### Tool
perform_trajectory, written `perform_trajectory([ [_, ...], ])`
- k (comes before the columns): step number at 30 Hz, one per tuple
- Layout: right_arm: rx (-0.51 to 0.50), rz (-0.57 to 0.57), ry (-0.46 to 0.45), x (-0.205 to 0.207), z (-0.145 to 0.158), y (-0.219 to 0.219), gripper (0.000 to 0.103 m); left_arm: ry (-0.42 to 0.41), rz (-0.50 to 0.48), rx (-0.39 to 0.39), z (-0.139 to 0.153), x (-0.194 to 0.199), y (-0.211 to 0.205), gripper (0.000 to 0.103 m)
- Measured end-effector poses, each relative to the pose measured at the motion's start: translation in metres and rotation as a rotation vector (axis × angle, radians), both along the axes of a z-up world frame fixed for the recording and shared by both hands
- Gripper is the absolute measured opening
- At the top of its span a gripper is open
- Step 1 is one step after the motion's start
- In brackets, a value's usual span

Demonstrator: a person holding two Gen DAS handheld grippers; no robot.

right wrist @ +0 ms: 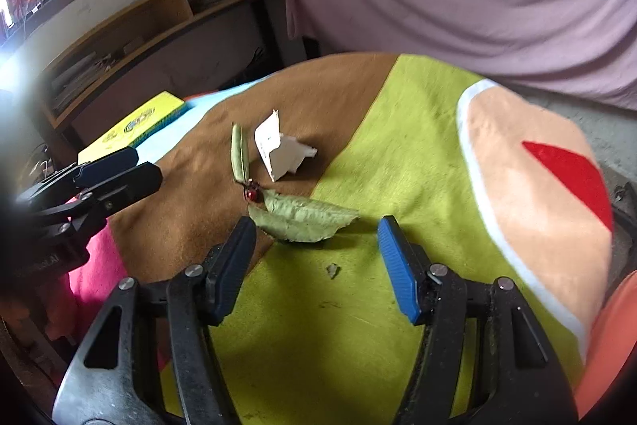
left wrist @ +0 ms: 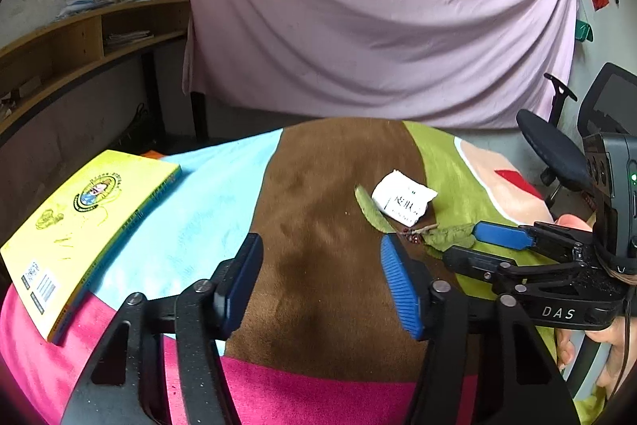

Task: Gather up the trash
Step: 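Grasp the green leafy sprig with the right tool while the left tool grasps the white paper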

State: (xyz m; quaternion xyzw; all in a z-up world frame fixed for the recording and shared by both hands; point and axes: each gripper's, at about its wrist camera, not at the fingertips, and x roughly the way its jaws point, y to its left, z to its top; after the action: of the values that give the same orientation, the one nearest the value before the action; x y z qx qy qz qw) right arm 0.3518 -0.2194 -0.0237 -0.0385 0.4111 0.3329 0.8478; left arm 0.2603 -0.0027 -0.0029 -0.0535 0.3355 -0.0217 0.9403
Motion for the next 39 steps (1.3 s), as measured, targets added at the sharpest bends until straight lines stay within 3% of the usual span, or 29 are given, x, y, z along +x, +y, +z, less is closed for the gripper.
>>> perform_trajectory([
  [6,0.000,0.022,0.002,-0.001,0.002,0.005,0.102,0.020,-0.011,0.015,-0.002,0.004,-0.003,0.055],
  [10,0.002,0.046,-0.011,-0.005,0.004,0.008,0.080,0.021,-0.021,0.029,-0.002,0.003,-0.007,0.055],
  [15,0.008,0.036,-0.024,-0.006,0.007,0.006,0.075,0.034,-0.027,0.037,-0.003,0.005,-0.009,0.054],
  [21,0.038,-0.026,-0.032,-0.004,0.010,-0.007,0.076,0.066,0.009,0.007,-0.006,0.011,-0.001,0.054],
  [23,0.051,-0.045,-0.024,-0.001,0.011,-0.012,0.080,0.087,0.039,-0.019,-0.008,0.014,0.006,0.048],
  [25,0.070,-0.054,0.000,0.005,0.010,-0.014,0.091,0.105,0.063,-0.044,-0.010,0.017,0.013,0.045],
  [26,0.077,-0.058,0.010,0.006,0.009,-0.013,0.101,0.111,0.072,-0.055,-0.011,0.017,0.016,0.045],
  [27,0.088,-0.062,0.022,0.009,0.009,-0.012,0.103,0.114,0.076,-0.060,-0.011,0.017,0.018,0.044],
  [34,0.221,-0.061,0.115,0.020,0.007,-0.010,0.103,0.108,0.078,-0.062,-0.009,0.015,0.021,0.044],
  [38,0.179,-0.063,0.137,0.022,0.000,0.004,0.103,0.108,0.078,-0.068,-0.008,0.014,0.021,0.044],
  [39,0.173,-0.060,0.135,0.022,-0.001,0.006,0.094,0.106,0.077,-0.071,-0.007,0.014,0.020,0.044],
])
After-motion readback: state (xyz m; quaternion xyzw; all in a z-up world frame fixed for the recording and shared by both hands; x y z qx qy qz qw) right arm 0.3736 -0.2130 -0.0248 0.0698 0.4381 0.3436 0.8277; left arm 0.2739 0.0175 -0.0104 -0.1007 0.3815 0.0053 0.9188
